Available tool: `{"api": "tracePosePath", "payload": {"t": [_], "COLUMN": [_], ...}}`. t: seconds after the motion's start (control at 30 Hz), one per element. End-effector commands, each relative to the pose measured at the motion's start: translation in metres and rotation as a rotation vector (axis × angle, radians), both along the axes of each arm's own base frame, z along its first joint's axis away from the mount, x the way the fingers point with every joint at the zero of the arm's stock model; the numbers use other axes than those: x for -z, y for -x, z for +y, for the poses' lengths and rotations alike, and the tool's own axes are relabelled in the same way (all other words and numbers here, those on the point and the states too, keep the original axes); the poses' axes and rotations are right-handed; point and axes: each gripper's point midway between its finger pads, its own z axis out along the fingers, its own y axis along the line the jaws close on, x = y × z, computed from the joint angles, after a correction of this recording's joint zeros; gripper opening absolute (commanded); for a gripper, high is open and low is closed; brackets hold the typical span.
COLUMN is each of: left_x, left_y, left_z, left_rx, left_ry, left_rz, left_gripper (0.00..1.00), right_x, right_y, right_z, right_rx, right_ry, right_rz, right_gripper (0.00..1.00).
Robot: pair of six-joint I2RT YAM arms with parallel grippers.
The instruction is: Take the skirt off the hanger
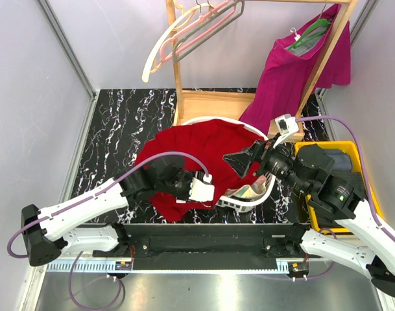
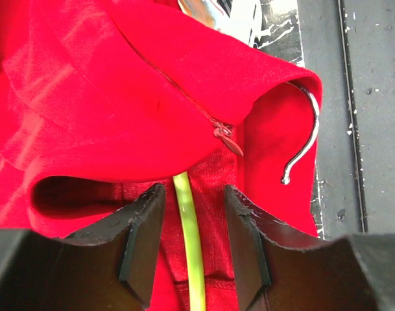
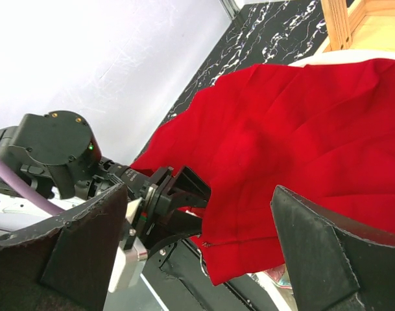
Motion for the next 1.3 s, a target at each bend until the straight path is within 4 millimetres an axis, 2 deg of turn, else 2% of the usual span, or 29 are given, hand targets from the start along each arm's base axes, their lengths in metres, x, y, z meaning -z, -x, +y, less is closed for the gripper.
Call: {"api": "tracePosePath", "payload": {"t": [0.0, 0.2, 0.27, 0.33, 0.37, 0.57, 0.67, 0.7, 0.77, 0.8, 0.83, 0.87, 0.93, 0.97, 1.1, 1.2, 1.27], "left_x": [-0.001, 0.002, 0.006, 0.007, 0.005, -0.023, -0.050, -0.070, -0.095, -0.128, -0.140, -0.177, -0.205, -0.235, -0.266, -0.264, -0.254], "left_y": [-0.007, -0.012, -0.018, -0.025, -0.027, -0.030, -0.031, -0.035, -0.041, -0.045, -0.047, -0.048, -0.049, -0.048, -0.043, -0.040, -0.040], "left_z": [-0.006, -0.008, -0.008, -0.009, -0.010, -0.011, -0.013, -0.017, -0.019, -0.021, -0.021, -0.022, -0.023, -0.020, -0.016, -0.015, -0.017], "left_rx": [-0.024, -0.032, -0.047, -0.066, -0.073, -0.079, -0.092, -0.098, -0.118, -0.124, -0.131, -0.135, -0.140, -0.147, -0.173, -0.179, -0.182], "left_ry": [0.019, 0.008, -0.002, 0.001, 0.003, 0.035, 0.074, 0.113, 0.152, 0.210, 0.224, 0.292, 0.343, 0.400, 0.474, 0.483, 0.469], "left_rz": [-0.014, -0.006, 0.005, 0.024, 0.023, 0.013, -0.001, -0.028, -0.063, -0.105, -0.119, -0.161, -0.184, -0.214, -0.203, -0.176, -0.151], "left_gripper": [0.46, 0.41, 0.36, 0.21, 0.01, 0.00, 0.00, 0.00, 0.00, 0.00, 0.00, 0.00, 0.00, 0.00, 0.00, 0.00, 0.00], "right_x": [-0.015, -0.016, -0.017, -0.015, -0.015, -0.012, -0.012, -0.012, -0.012, -0.012, -0.012, -0.013, -0.012, -0.012, -0.013, -0.019, -0.024], "right_y": [-0.002, 0.000, 0.001, 0.002, 0.003, 0.004, 0.005, 0.005, 0.005, 0.005, 0.005, 0.005, 0.004, 0.003, 0.002, 0.003, 0.005], "right_z": [-0.006, -0.009, -0.010, -0.012, -0.012, -0.015, -0.015, -0.014, -0.014, -0.014, -0.014, -0.014, -0.014, -0.014, -0.014, -0.015, -0.014], "right_rx": [0.033, 0.037, 0.040, 0.040, 0.042, 0.046, 0.041, 0.041, 0.038, 0.040, 0.040, 0.041, 0.044, 0.045, 0.051, 0.048, 0.036], "right_ry": [-0.040, -0.054, -0.059, -0.061, -0.062, -0.065, -0.064, -0.062, -0.062, -0.063, -0.061, -0.063, -0.058, -0.055, -0.051, -0.062, -0.074], "right_rz": [-0.030, -0.026, -0.024, -0.022, -0.019, -0.012, -0.011, -0.010, -0.010, -0.010, -0.011, -0.014, -0.014, -0.015, -0.019, -0.029, -0.032], "right_gripper": [1.00, 1.00, 1.00, 1.00, 1.00, 1.00, 1.00, 1.00, 1.00, 1.00, 1.00, 1.00, 1.00, 1.00, 1.00, 1.00, 1.00]}}
